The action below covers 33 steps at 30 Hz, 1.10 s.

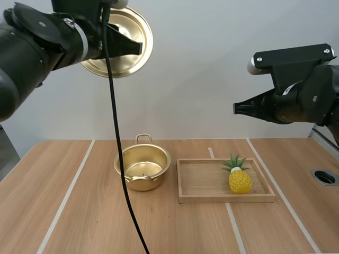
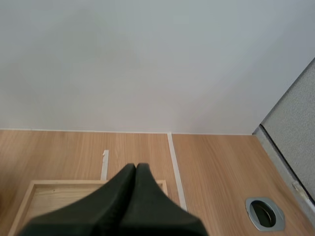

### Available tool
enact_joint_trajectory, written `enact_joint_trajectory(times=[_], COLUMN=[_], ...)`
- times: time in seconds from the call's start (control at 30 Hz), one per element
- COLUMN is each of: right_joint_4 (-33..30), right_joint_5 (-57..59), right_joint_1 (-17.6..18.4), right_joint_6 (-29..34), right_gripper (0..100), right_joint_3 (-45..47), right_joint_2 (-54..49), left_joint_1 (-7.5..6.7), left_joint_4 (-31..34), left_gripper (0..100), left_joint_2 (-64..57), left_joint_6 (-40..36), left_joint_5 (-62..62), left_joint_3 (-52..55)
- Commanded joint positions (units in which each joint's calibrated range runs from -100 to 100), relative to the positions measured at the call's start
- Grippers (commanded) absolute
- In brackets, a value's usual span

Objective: Open the pot, put the pineapple inside, and close it

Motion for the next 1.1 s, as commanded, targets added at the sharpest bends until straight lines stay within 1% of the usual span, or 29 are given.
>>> enact_joint_trajectory(times=[0.0,0.1,0.17,0.33,0.4,0.5,0.63,0.83,1.07], right_joint_4=[1.0,2.0,4.7,12.4,14.0,15.1,14.8,14.1,13.8], right_joint_5=[-2.4,-2.9,-2.9,-2.9,-2.9,-2.9,-2.4,3.6,6.2], right_joint_1=[-0.2,-0.2,-0.2,-0.2,-0.2,-0.2,-0.2,-0.2,-0.2], right_joint_6=[-0.3,-1.2,-3.9,-14.0,-15.6,-15.6,-15.6,-15.6,-15.6], right_gripper=[0,0,0,0,0,0,0,0,0], right_joint_3=[-0.4,-0.4,-0.4,-0.4,-0.4,-0.4,-0.4,-0.4,-0.4], right_joint_2=[-0.4,-0.4,-0.4,-0.4,-0.4,0.8,4.9,10.1,10.9], left_joint_1=[-0.06,-0.06,-0.06,-0.06,-0.06,-0.06,-0.06,-0.06,-0.06], left_joint_4=[-2.5,-3.6,-3.9,-4.1,-4.1,-4.1,-4.1,-4.1,-3.7], left_gripper=[0,0,0,0,0,0,0,0,0], left_joint_2=[-3.7,-5.9,-6.7,-7.7,-7.9,-7.9,-7.9,-7.9,-7.9], left_joint_6=[-0.5,-0.5,-0.5,-0.9,-0.9,-0.9,-0.9,-0.9,-0.9], left_joint_5=[-7.9,-9.7,-9.5,-9.5,-9.5,-9.5,-9.5,-9.5,-9.5], left_joint_3=[-0.5,-0.9,-1.7,-3.1,-3.1,-3.1,-3.1,-3.1,-3.1])
